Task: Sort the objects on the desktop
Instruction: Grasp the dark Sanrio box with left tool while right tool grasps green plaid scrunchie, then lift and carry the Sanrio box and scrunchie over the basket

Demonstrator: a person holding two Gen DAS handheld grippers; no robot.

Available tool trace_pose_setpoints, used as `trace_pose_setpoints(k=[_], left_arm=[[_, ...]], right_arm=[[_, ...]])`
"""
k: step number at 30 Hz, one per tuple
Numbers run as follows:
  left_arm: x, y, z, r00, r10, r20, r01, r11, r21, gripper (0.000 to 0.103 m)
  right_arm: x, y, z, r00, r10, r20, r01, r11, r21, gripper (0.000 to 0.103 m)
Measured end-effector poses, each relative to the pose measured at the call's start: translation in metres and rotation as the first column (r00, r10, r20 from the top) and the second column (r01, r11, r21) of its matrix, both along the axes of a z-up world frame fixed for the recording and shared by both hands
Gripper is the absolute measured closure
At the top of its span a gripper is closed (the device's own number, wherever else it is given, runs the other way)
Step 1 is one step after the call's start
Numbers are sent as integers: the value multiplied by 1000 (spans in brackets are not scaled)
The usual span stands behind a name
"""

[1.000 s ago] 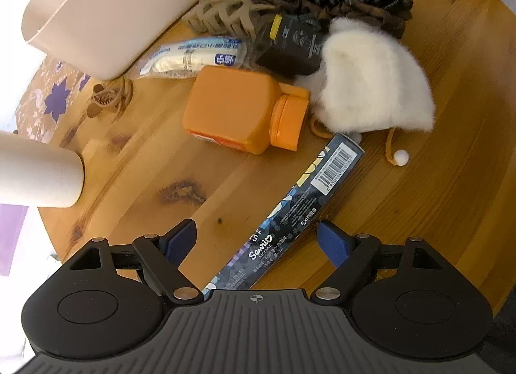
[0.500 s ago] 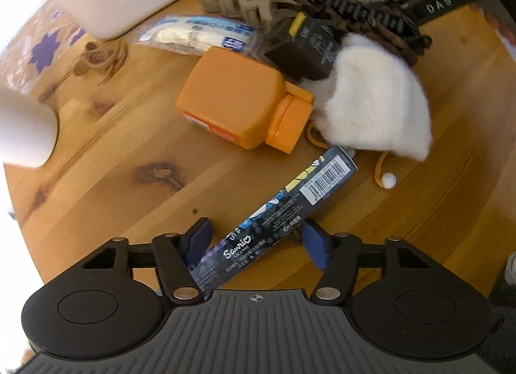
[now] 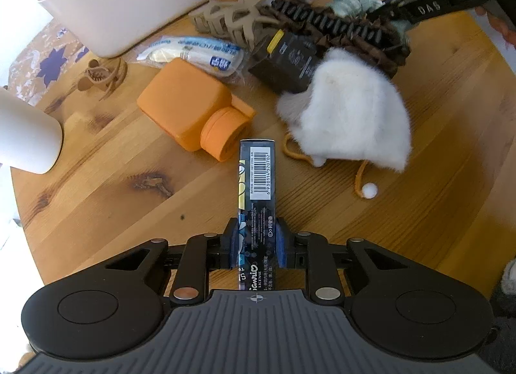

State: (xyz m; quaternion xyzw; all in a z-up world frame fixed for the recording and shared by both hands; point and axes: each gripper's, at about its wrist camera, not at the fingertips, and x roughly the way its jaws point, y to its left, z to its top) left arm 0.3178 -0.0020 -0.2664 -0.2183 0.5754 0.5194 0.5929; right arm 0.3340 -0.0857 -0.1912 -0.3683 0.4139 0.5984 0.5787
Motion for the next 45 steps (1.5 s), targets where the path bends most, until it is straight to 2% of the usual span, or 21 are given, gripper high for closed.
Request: trace_pose_setpoints(k=[8, 13, 19, 22, 25, 31, 38, 45], left_arm=[[8, -5, 20, 999, 32, 1, -32, 998, 53, 80], [24, -12, 52, 996, 87, -17, -84, 990, 117, 80], [47, -2, 99, 995, 100, -4, -96, 971, 221, 80], [58, 7, 125, 995, 98, -16, -89, 952, 292, 80], [68, 14, 149, 994, 101, -40, -78, 922, 379, 80], [76, 31, 190, 990, 132, -42, -94, 860, 501, 80], [75, 58, 210, 985, 169, -24, -128, 826, 549, 80], [65, 100, 211, 973, 230, 32, -208, 801, 561, 80]], right_arm=[[10, -14, 24, 1000, -11, 6, 11, 998, 54, 92], [13, -18, 46, 999, -3, 36, -1, 996, 89, 92], [18, -15, 90, 999, -7, 32, 1, 981, 194, 92], [21, -10, 116, 999, -4, 41, -7, 968, 251, 92], [22, -5, 139, 997, 2, 73, -24, 952, 304, 92], [25, 6, 173, 995, 8, 97, -44, 924, 380, 92], [29, 24, 192, 994, 6, 108, -51, 904, 425, 91], [27, 55, 189, 992, -20, 126, -37, 901, 432, 91]])
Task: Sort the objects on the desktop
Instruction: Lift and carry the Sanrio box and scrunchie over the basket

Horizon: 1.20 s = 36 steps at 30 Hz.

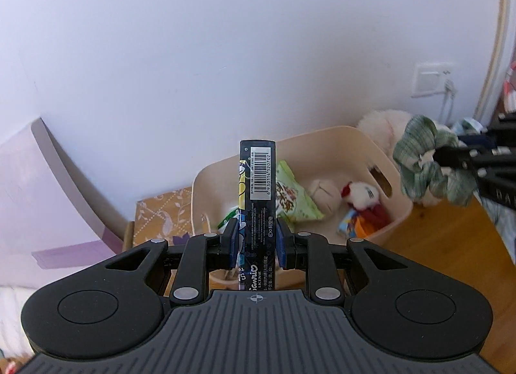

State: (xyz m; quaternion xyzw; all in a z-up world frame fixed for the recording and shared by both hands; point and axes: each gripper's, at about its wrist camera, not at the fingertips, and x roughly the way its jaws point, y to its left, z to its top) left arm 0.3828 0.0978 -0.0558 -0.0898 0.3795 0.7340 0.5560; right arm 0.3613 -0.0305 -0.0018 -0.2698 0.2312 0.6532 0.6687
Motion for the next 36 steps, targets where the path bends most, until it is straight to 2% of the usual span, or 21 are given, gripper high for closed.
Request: trace_pose_setpoints(k=[7, 14, 24, 26, 27, 30, 32, 34, 36], left_arm=[[-12, 50, -18, 996, 89, 9, -89, 996, 6, 80], [-32, 85, -40, 980, 196, 19, -196, 981, -2, 80], [-55, 113, -73, 967, 254, -11, -254, 966, -51, 80], [-59, 115, -77, 965, 261, -13, -262, 963, -64, 80], [-60, 116, -78, 964, 265, -13, -265, 962, -65, 80], [-63, 116, -81, 960, 279, -16, -280, 958, -70, 64], [-63, 115, -80, 960, 281, -18, -281, 957, -64, 49], [-63, 113, -80, 961, 276, -22, -277, 959, -56, 45], [-64, 112, -79, 961, 275, -26, -276, 960, -53, 43]], right_arm=[[-7, 43, -23, 999, -8, 41, 8, 1000, -18, 91], [-6, 76, -61, 997, -34, 68, 38, 997, -66, 91], [-3, 103, -111, 994, -44, 101, 59, 986, -154, 90], [-4, 107, -119, 994, -34, 101, 52, 983, -175, 84], [-5, 108, -123, 994, -31, 108, 51, 982, -183, 73], [-7, 108, -127, 993, -21, 116, 43, 981, -187, 65], [-9, 107, -127, 992, -19, 123, 41, 982, -184, 58], [-12, 102, -124, 991, -13, 131, 36, 985, -171, 46], [-15, 97, -121, 990, -5, 143, 28, 987, -160, 44]])
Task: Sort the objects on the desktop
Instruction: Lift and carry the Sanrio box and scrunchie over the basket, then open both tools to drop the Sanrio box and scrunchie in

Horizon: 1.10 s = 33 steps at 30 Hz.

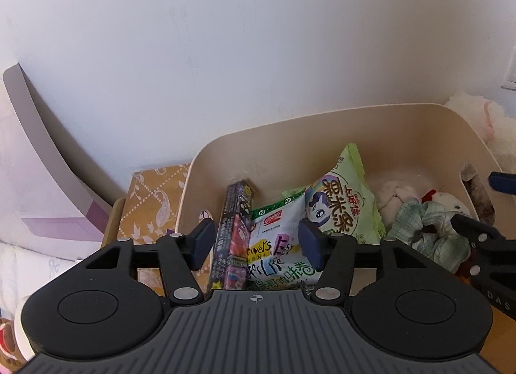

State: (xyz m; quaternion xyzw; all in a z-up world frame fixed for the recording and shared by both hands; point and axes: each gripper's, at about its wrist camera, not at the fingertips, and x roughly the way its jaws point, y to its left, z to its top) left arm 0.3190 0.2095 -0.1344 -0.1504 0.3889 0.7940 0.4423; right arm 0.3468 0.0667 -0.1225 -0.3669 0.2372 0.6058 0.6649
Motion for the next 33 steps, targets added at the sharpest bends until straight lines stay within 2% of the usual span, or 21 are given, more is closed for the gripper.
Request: trace_pose_setpoints(k=[4, 10, 17, 19, 25, 29, 33], left_arm=[[0, -4, 4, 1000, 9, -2, -9, 1000, -2, 40], [7, -17, 16, 1000, 15, -2, -15, 1000, 11, 39], [16, -44, 31, 1000, 10, 1, -10, 1000, 17, 36], [17, -54, 35, 1000, 12, 3, -12, 1000, 14, 35], [12, -82, 41, 1000, 30, 4, -30, 999, -16, 33], [7, -96, 40, 998, 63, -4, -63, 998, -31, 33], [2, -109, 33, 996, 91, 20, -90, 994, -59, 33]], right_arm=[[-6, -10, 8, 1000, 14, 15, -14, 1000, 18, 37], [-9, -28, 28, 1000, 13, -9, -12, 998, 59, 26], [-15, -53, 52, 999, 13, -52, -8, 995, 96, 22], [-16, -62, 57, 998, 9, -61, -2, 995, 104, 14], [-20, -89, 65, 996, 3, -93, 8, 994, 113, 13], [-21, -101, 60, 993, -6, -115, 17, 996, 90, 13], [-26, -117, 52, 991, -12, -132, 20, 998, 57, 12]])
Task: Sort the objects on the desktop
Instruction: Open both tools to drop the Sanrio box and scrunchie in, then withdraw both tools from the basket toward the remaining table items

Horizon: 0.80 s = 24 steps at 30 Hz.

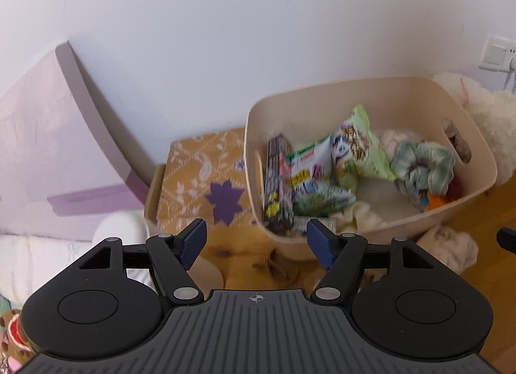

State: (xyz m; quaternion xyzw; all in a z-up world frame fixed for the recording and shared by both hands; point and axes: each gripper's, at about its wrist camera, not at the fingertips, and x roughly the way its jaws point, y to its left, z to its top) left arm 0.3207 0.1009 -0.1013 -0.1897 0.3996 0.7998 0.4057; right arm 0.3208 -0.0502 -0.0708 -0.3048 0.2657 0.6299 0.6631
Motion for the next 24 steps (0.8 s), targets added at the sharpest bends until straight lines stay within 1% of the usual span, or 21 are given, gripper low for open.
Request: trace_pose_setpoints(k=[3, 7, 15, 19, 24], left_arm=[[-2, -10, -7, 999, 22, 25, -22, 999, -27, 33], [-6, -23, -22, 995, 47, 89, -40, 996, -74, 33], [-5, -38, -62, 973, 107, 203, -75, 984, -160, 33], [-3, -37, -82, 960, 154, 233, -112, 976, -186, 33], [-3, -34, -105, 946, 205, 252, -152, 965, -214, 33]], right_arm=[[-4, -10, -10, 1000, 2, -12, -2, 999, -38, 10], [-11, -24, -24, 999, -2, -41, -2, 996, -87, 10], [-18, -30, -57, 993, -16, -116, -7, 981, -196, 10], [-22, -27, -75, 989, -31, -142, -4, 971, -239, 10], [-30, -22, -93, 990, -27, -142, -13, 961, -278, 11]])
